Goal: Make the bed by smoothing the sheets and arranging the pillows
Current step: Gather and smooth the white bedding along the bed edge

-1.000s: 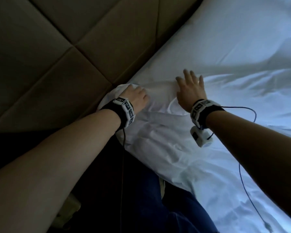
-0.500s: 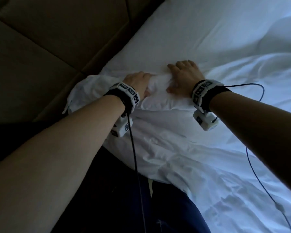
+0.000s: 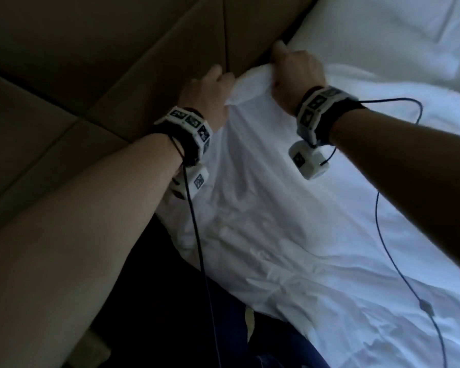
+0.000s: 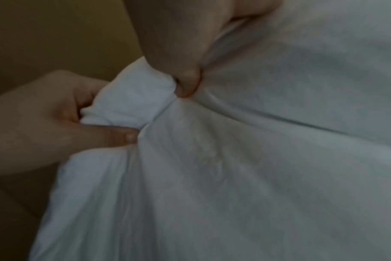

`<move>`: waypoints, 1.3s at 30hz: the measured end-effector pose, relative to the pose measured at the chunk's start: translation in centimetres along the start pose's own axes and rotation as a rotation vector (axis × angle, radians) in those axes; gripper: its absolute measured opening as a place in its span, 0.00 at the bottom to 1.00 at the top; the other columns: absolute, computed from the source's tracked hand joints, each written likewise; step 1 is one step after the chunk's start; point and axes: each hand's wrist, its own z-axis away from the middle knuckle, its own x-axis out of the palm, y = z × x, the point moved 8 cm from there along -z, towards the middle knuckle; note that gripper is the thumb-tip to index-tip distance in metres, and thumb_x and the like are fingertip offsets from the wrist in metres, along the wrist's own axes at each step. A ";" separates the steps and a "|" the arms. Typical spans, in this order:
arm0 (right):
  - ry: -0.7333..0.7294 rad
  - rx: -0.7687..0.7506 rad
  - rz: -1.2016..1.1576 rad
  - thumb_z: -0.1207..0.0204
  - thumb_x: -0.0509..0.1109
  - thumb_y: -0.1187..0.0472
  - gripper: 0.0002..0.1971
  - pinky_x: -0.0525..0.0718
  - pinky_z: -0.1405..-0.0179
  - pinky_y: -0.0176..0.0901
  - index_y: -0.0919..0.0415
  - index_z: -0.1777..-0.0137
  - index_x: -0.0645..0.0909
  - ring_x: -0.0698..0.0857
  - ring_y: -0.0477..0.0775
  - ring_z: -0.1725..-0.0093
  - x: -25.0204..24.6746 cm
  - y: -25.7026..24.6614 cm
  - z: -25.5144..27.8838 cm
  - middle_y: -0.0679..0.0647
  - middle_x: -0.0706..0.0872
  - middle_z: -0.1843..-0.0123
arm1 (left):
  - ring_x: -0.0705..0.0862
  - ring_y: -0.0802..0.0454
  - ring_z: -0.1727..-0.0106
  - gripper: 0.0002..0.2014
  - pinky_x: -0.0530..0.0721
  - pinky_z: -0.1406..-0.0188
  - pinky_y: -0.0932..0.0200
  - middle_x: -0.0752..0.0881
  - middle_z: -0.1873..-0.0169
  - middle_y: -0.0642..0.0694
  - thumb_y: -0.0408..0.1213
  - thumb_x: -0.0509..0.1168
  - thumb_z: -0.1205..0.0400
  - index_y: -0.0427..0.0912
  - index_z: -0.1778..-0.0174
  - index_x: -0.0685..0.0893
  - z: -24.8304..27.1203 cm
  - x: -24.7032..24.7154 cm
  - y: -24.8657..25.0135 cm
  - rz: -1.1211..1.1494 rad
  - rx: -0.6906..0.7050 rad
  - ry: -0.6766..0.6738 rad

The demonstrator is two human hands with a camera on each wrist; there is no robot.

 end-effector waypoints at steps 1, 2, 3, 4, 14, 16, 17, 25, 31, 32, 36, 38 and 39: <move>-0.004 -0.008 -0.023 0.25 0.61 0.68 0.20 0.75 0.56 0.56 0.64 0.33 0.70 0.81 0.73 0.45 0.0 -1.4 -0.8 0.69 0.82 0.43 | 0.83 0.31 0.49 0.15 0.84 0.52 0.42 0.76 0.41 0.39 0.35 0.69 0.21 0.41 0.41 0.76 0.1 0.0 -1.6 -0.019 -0.028 -0.012; -0.034 -0.016 -0.039 0.25 0.62 0.68 0.19 0.75 0.54 0.56 0.63 0.34 0.70 0.81 0.72 0.42 0.8 -2.7 -1.2 0.68 0.82 0.42 | 0.83 0.32 0.49 0.16 0.84 0.52 0.42 0.76 0.41 0.39 0.36 0.69 0.21 0.41 0.39 0.76 0.5 0.6 -3.1 -0.046 -0.054 -0.043; -0.090 -0.029 -0.042 0.25 0.64 0.67 0.18 0.76 0.49 0.56 0.63 0.35 0.72 0.79 0.70 0.40 2.4 -3.6 -1.3 0.66 0.81 0.40 | 0.83 0.33 0.48 0.17 0.83 0.53 0.43 0.75 0.41 0.40 0.36 0.69 0.21 0.42 0.36 0.75 1.0 1.7 -4.3 -0.065 -0.076 -0.099; -0.157 -0.051 -0.032 0.26 0.66 0.65 0.18 0.76 0.44 0.56 0.61 0.35 0.73 0.78 0.68 0.37 4.3 -4.1 -1.0 0.64 0.81 0.38 | 0.83 0.33 0.46 0.19 0.82 0.52 0.43 0.75 0.40 0.40 0.37 0.68 0.20 0.42 0.33 0.74 1.6 3.2 -5.1 -0.079 -0.093 -0.170; -0.474 0.132 0.060 0.39 0.58 0.18 0.47 0.55 0.26 0.75 0.44 0.23 0.67 0.69 0.59 0.23 8.9 13.9 -0.5 0.51 0.76 0.26 | 0.68 0.38 0.22 0.56 0.71 0.26 0.39 0.62 0.20 0.44 0.61 0.78 0.34 0.44 0.17 0.55 -5.5 10.1 -2.4 0.115 -0.071 -0.445; -0.490 0.135 0.107 0.39 0.60 0.20 0.46 0.61 0.27 0.70 0.45 0.23 0.68 0.72 0.59 0.25 8.8 16.7 0.0 0.51 0.77 0.27 | 0.66 0.39 0.21 0.60 0.68 0.24 0.40 0.61 0.18 0.45 0.67 0.76 0.37 0.46 0.16 0.53 -8.2 10.5 0.4 0.160 -0.030 -0.480; -0.488 0.117 0.115 0.37 0.62 0.23 0.44 0.64 0.28 0.67 0.47 0.24 0.69 0.74 0.60 0.27 8.8 17.5 0.4 0.53 0.78 0.29 | 0.68 0.39 0.21 0.59 0.68 0.24 0.43 0.64 0.19 0.44 0.69 0.75 0.37 0.47 0.16 0.55 -9.0 10.8 1.9 0.202 -0.027 -0.511; -0.300 0.067 0.115 0.21 0.67 0.49 0.18 0.74 0.39 0.55 0.62 0.41 0.79 0.80 0.66 0.39 7.9 18.0 0.8 0.62 0.84 0.41 | 0.85 0.41 0.49 0.25 0.81 0.54 0.55 0.88 0.47 0.44 0.57 0.76 0.30 0.44 0.43 0.85 -11.4 10.1 7.6 0.076 0.037 -0.435; 0.197 0.283 -0.153 0.25 0.64 0.59 0.16 0.78 0.43 0.61 0.65 0.39 0.77 0.81 0.72 0.39 -7.3 18.7 -10.6 0.67 0.84 0.40 | 0.83 0.34 0.47 0.15 0.83 0.51 0.43 0.80 0.45 0.40 0.43 0.71 0.21 0.41 0.45 0.76 -18.5 -3.9 8.3 0.096 0.099 0.084; 0.289 0.273 -0.183 0.27 0.61 0.60 0.17 0.78 0.42 0.61 0.64 0.39 0.78 0.80 0.71 0.39 -9.9 18.1 -12.8 0.66 0.85 0.40 | 0.83 0.34 0.46 0.14 0.82 0.49 0.43 0.79 0.43 0.40 0.41 0.70 0.21 0.41 0.43 0.77 -19.5 -5.7 7.9 0.115 0.067 0.155; 0.285 0.083 -0.141 0.26 0.58 0.64 0.21 0.71 0.40 0.56 0.65 0.32 0.74 0.76 0.68 0.33 -11.5 13.2 -18.6 0.66 0.79 0.33 | 0.84 0.34 0.43 0.26 0.82 0.49 0.43 0.73 0.28 0.38 0.39 0.71 0.21 0.38 0.29 0.71 -19.9 -5.4 3.7 0.012 -0.102 0.231; 0.209 0.041 -0.051 0.27 0.60 0.67 0.27 0.67 0.31 0.58 0.63 0.26 0.69 0.70 0.67 0.26 -8.8 12.4 -19.7 0.64 0.74 0.26 | 0.81 0.35 0.35 0.37 0.82 0.43 0.44 0.66 0.21 0.34 0.38 0.72 0.23 0.35 0.20 0.63 -18.4 -2.6 3.3 -0.161 -0.027 0.256; 0.178 0.059 -0.003 0.28 0.62 0.68 0.31 0.62 0.26 0.61 0.62 0.22 0.65 0.65 0.67 0.22 -7.1 12.8 -19.8 0.64 0.70 0.22 | 0.74 0.36 0.26 0.42 0.77 0.33 0.43 0.59 0.18 0.33 0.41 0.70 0.22 0.35 0.17 0.56 -17.3 -0.9 3.9 -0.231 0.040 0.242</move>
